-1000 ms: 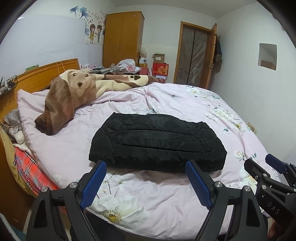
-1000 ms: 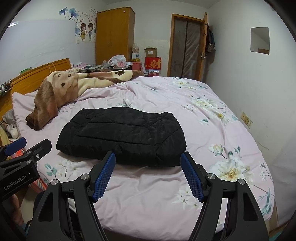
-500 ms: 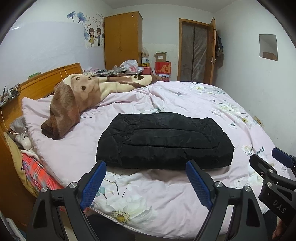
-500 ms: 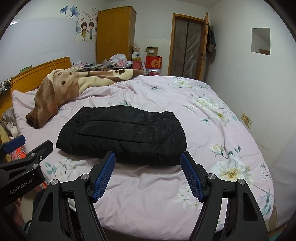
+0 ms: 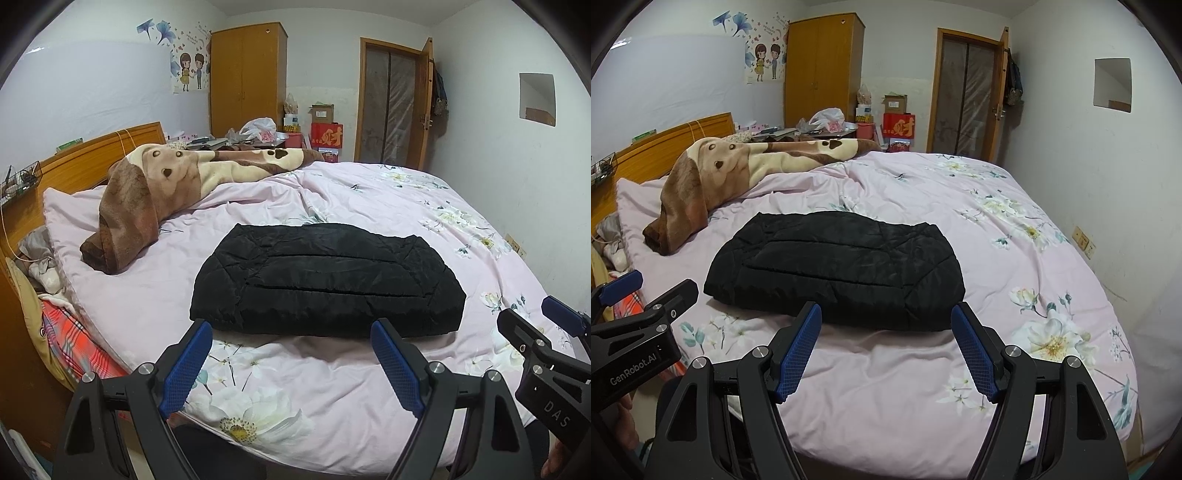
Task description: Fold large clothes
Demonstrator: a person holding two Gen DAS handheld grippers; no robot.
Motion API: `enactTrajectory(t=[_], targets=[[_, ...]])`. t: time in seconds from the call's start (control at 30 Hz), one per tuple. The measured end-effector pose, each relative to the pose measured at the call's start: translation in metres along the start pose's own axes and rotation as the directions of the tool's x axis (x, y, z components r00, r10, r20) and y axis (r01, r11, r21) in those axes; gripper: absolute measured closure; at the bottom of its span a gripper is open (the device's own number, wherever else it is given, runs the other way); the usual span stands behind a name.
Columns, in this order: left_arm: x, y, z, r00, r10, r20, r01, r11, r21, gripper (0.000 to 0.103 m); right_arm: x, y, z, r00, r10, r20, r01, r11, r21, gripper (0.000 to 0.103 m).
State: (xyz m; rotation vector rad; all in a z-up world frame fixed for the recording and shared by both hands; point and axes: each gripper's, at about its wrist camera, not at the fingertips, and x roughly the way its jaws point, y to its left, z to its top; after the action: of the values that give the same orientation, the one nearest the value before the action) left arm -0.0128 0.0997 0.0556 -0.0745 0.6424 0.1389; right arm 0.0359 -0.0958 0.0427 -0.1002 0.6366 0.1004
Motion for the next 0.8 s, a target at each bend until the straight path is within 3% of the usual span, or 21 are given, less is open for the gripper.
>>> enactTrajectory(t=[0.8], targets=[[-0.0015, -0.0061, -0.0018, 1.0, 0.008, 0.003, -0.008, 1.0, -0.004, 0.015, 0.0001, -0.0017, -0.0011, 1.0, 0.002, -0.002, -0.002, 1.0, -0.004, 0.03]])
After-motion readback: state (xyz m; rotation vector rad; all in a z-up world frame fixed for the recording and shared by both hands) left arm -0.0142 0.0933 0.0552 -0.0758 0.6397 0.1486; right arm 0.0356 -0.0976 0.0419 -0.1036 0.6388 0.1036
